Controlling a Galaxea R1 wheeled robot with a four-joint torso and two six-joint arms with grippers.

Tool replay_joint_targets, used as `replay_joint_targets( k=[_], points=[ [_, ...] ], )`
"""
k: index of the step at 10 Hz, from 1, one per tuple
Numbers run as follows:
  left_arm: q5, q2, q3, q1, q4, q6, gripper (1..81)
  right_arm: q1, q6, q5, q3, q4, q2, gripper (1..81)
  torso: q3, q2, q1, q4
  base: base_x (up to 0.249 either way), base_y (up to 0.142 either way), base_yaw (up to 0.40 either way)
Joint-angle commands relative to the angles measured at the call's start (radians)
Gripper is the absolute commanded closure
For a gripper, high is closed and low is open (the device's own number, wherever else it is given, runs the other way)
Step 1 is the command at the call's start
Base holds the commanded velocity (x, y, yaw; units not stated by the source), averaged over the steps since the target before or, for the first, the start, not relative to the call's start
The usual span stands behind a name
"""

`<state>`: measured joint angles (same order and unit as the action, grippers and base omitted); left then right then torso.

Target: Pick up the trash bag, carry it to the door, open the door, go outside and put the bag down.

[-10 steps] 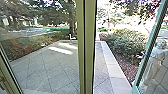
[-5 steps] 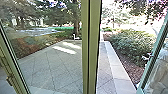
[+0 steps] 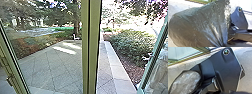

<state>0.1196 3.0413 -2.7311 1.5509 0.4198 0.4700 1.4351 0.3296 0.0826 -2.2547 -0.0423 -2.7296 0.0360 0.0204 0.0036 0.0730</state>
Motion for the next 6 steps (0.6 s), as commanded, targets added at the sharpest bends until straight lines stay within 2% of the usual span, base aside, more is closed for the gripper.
replay_joint_targets(
  k=[1,3,6],
  points=[
    [-0.06,-0.004,0.001,-0.048,-0.006,0.002,81.1,-0.006,-0.007,0.005,-0.204,0.062,-0.17,1.0,-0.068,0.0,0.0,0.0,0.0,0.0,0.0],
    [-0.06,-0.007,0.001,-0.048,-0.004,0.001,81.1,-0.006,-0.006,0.005,-0.215,0.073,-0.184,1.0,-0.045,0.0,0.0,0.0,0.0,0.0,0.0],
    [-0.06,-0.008,-0.001,-0.047,-0.003,0.001,81.1,0.002,-0.007,0.005,-0.229,0.075,-0.215,1.0,-0.066,0.002,-0.002,0.0,0.0,0.0,0.0]
  ],
)
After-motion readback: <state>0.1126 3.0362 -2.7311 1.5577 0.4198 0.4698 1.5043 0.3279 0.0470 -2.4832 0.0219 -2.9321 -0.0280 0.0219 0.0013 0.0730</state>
